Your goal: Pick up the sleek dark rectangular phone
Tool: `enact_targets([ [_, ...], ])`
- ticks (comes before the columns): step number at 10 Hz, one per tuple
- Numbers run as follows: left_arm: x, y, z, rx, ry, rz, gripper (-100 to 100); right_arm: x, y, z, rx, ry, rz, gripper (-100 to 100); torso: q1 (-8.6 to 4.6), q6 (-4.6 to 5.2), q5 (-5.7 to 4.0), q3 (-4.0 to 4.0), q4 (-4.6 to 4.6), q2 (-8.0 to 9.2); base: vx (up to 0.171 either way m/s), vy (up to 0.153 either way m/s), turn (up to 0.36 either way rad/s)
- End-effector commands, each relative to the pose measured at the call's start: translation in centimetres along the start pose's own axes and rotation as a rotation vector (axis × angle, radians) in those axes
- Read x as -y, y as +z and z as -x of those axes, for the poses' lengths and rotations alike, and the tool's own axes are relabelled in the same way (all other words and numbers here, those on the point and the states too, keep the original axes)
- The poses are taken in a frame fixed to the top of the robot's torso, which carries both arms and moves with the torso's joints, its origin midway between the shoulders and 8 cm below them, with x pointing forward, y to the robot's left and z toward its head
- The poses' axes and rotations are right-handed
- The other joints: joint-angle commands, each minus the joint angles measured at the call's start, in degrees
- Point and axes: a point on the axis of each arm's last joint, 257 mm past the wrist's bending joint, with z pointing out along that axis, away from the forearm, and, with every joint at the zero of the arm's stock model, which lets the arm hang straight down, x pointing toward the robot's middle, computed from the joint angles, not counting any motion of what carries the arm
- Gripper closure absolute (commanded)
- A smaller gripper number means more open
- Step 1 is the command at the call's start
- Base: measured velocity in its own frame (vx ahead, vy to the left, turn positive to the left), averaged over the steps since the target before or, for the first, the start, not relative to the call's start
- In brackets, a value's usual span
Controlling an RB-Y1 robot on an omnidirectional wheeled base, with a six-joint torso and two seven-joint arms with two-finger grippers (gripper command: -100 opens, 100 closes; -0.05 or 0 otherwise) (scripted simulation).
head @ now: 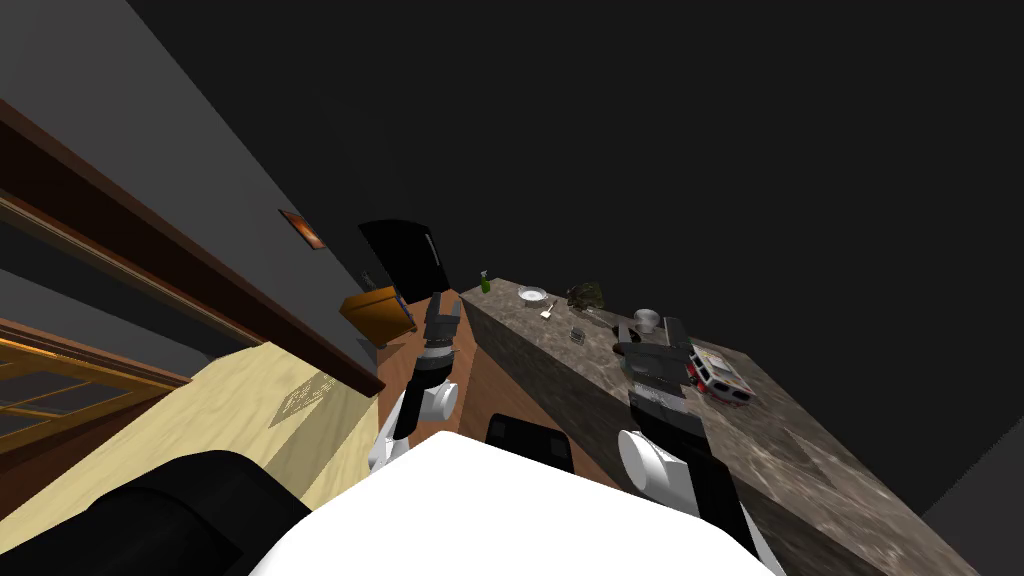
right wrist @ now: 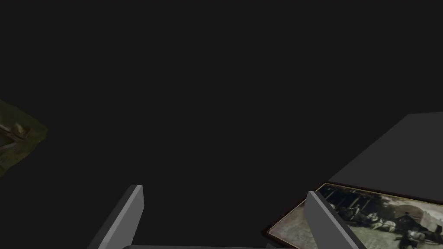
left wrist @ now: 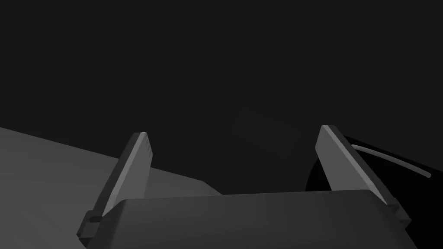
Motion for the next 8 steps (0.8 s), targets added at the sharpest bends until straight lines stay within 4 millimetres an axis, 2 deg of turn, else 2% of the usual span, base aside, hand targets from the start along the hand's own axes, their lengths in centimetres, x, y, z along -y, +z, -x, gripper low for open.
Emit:
enact_targets([
  [1,0.0,0.0,0.0,0.000,0.000,0.000,0,0.6,0.2,-0.3,-0.036,-0.025,-0.020,-100,0.00,0.00,0.00,0.00,0.00,0.00,-0.002,0.016,0.028],
  [6,0.0,0.0,0.0,0.000,0.000,0.000,0,3.6,1.2,-1.0,-0.139,-0.129,-0.113,-100,0.24,-0.02,0.05,0.00,0.00,0.00,-0.008,0.053,0.048],
  [8,0.0,0.0,0.0,0.000,0.000,0.000,0,5.4,2.1,-1.0,-0.183,-0.197,-0.162,-100,0.20,-0.01,0.05,0.02,0.01,0.03,-0.018,0.053,0.070],
])
